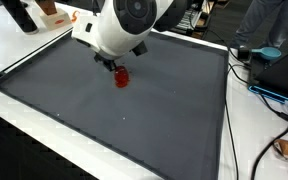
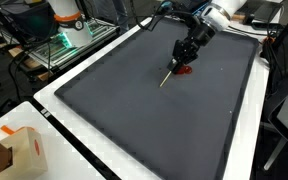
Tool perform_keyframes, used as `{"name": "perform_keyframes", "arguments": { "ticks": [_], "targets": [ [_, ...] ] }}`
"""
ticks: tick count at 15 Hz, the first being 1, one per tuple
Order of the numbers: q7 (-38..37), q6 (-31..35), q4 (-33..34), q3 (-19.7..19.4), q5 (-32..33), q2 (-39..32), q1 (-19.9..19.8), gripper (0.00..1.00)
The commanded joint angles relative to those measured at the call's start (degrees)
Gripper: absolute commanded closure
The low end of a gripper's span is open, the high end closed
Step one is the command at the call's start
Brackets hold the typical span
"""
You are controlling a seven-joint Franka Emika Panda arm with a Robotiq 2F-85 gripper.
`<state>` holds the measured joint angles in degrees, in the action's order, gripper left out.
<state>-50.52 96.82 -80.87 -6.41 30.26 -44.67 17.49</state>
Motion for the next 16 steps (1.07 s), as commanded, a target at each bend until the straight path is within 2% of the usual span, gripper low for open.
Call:
{"name": "perform_keyframes", "arguments": {
  "ticks": [1,8,16],
  "targets": [
    [4.54,0.26,0.07,0.88,-0.79,1.23,-1.48,0.97],
    [12.91,1.98,-0.65,2.09,-4.46,4.66,-3.85,0.97],
    [23.37,6.04,-2.56,3.58,-13.01,9.66,-7.12,0.97]
  ]
}}
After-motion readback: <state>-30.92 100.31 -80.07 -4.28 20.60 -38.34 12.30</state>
